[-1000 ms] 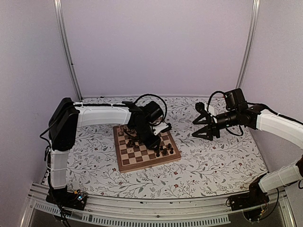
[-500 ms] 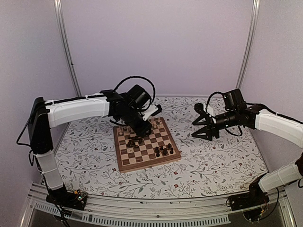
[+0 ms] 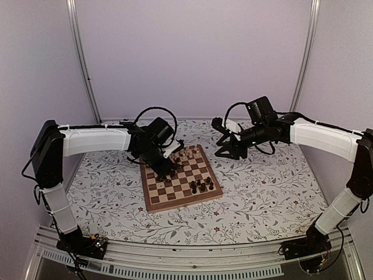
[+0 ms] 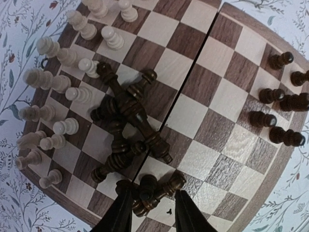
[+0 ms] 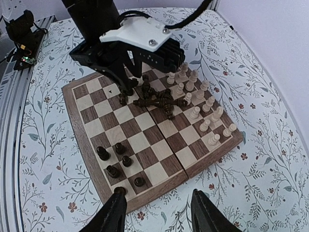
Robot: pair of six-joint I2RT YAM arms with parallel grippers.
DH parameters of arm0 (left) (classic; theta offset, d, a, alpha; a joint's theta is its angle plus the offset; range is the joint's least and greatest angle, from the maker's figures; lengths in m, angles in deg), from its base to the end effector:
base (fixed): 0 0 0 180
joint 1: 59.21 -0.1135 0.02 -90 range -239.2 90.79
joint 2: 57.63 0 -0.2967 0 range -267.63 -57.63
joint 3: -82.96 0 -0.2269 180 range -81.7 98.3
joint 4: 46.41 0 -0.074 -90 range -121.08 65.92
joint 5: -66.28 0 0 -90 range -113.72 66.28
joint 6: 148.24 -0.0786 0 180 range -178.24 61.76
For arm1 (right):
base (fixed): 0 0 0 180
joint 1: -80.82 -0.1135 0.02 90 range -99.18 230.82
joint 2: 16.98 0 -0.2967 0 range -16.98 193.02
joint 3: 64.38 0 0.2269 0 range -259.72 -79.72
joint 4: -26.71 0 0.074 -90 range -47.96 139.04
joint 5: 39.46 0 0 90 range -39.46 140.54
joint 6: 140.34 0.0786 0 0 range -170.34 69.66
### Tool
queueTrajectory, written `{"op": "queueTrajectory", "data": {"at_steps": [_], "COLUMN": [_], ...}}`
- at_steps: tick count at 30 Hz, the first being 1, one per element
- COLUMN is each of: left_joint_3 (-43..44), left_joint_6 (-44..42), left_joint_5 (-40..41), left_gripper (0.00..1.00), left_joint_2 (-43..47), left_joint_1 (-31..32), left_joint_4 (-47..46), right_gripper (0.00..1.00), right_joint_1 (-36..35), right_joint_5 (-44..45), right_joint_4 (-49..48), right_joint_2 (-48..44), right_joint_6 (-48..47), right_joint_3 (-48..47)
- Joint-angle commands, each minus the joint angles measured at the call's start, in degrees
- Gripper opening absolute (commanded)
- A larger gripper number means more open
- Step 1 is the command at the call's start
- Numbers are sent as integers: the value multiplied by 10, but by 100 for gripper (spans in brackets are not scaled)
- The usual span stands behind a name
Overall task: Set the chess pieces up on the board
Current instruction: Pick up the chess piece from the chessboard.
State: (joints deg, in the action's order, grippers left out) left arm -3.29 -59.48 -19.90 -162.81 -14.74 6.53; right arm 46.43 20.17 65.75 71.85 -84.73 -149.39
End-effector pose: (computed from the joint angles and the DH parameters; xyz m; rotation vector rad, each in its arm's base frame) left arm 0.2791 -0.2667 0.2175 1.0291 2.4942 -0.1424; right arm 0.2617 0.2273 0.2986 -1.4924 1.7082 0.6114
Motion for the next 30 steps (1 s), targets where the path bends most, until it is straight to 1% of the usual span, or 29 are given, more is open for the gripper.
{"op": "queueTrajectory", "data": {"at_steps": [1,3,5,9,11,13,16,18,19,20,23,27,30], "left_joint_3": [-26,-42,-63,-113,-124,-145,-174,-187,-200,-215,-231,-202,-199], "left_joint_6": [28,45,55,68,76,85,97,107,118,133,153,157,161], "left_joint_5": [16,34,32,-10,-32,-34,-8,-29,-48,-74,-153,-194,-211], "left_gripper": [34,34,35,37,37,37,39,42,46,47,47,43,43], "left_joint_2": [43,59,83,139,159,186,225,247,258,264,254,211,211], "left_joint_1": [-8,-11,-20,-54,-73,-95,-123,-145,-158,-173,-203,-209,-209], "left_joint_4": [8,4,-7,-55,-74,-101,-141,-168,-187,-211,-241,-211,-205], "right_gripper": [47,45,43,41,41,40,38,38,38,38,37,37,37], "right_joint_1": [-44,-69,-96,-137,-151,-165,-180,-184,-187,-189,-191,-191,-191], "right_joint_5": [32,39,52,69,73,84,96,93,92,90,90,92,91], "right_joint_4": [30,44,62,81,93,116,136,141,144,148,155,142,135], "right_joint_2": [56,87,117,188,218,259,317,344,355,373,414,447,465], "right_joint_6": [9,7,6,13,22,30,36,42,44,44,40,37,40], "right_joint_3": [-62,-92,-130,-199,-239,-289,-351,-383,-403,-418,-453,-463,-466]}}
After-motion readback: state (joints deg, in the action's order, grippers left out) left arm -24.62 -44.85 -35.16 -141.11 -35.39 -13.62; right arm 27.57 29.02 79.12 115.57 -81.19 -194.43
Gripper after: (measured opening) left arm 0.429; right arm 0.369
